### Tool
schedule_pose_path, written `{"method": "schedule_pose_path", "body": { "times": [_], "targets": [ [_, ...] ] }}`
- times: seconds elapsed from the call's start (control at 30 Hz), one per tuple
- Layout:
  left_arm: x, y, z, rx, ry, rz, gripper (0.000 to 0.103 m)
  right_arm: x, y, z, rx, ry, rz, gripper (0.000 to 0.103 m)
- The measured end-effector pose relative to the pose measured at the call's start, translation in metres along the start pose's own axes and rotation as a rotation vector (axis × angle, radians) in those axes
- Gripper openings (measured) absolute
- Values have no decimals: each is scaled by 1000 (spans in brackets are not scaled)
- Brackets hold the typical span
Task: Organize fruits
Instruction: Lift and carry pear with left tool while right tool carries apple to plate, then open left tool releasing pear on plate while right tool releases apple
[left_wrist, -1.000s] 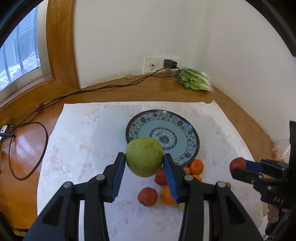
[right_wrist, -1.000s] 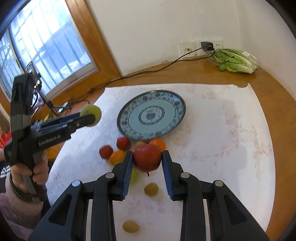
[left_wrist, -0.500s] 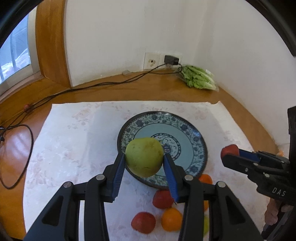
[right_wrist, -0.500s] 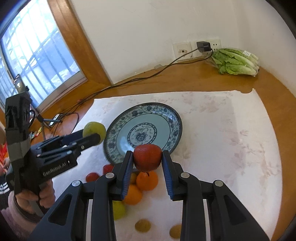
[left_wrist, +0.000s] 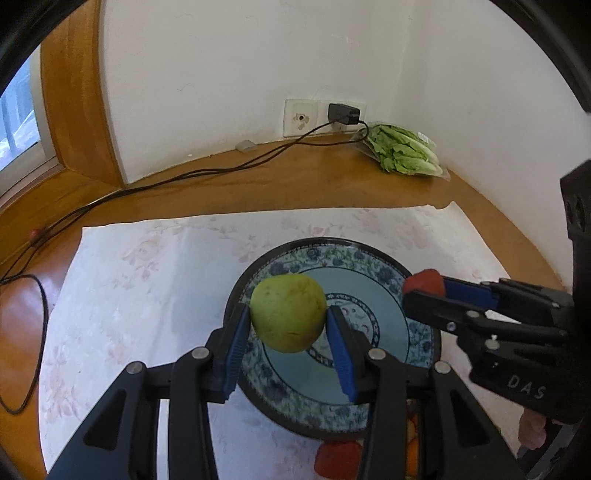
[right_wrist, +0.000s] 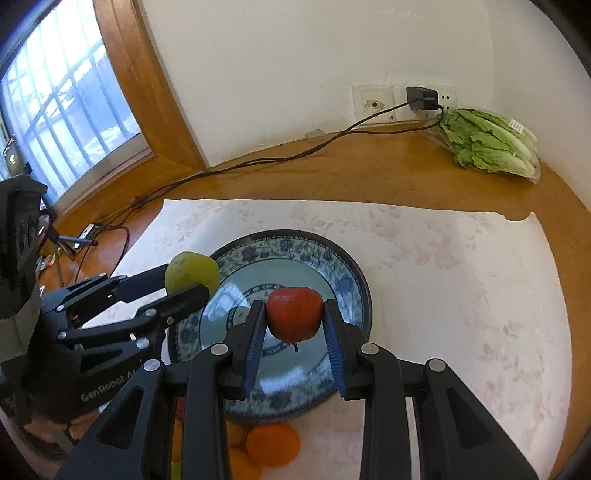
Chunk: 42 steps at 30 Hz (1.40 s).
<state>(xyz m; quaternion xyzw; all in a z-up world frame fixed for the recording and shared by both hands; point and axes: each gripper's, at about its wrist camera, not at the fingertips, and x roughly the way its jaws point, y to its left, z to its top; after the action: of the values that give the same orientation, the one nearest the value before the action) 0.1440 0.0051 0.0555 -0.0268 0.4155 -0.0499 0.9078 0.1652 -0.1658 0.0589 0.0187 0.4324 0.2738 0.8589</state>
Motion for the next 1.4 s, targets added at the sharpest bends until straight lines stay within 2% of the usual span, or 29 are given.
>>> {"method": "schedule_pose_path", "body": {
  "times": [0.63,0.9,1.03,1.2,1.4],
  "targets": [
    [34,3,7,-8,44,-4,45,39,-10,5,-6,38,-10,32],
    [34,2,6,9,28,2,45,47,-12,4,9,63,9,32],
    [34,2,6,14,30,0,45,47,-10,4,-4,65,-7,32],
    [28,0,7,23,27,-23,45,46,-11,4,14,71,-2,33],
    [16,-5,8,25,18,-30,54,38,-16,3,37,70,-11,43]
  ]
}}
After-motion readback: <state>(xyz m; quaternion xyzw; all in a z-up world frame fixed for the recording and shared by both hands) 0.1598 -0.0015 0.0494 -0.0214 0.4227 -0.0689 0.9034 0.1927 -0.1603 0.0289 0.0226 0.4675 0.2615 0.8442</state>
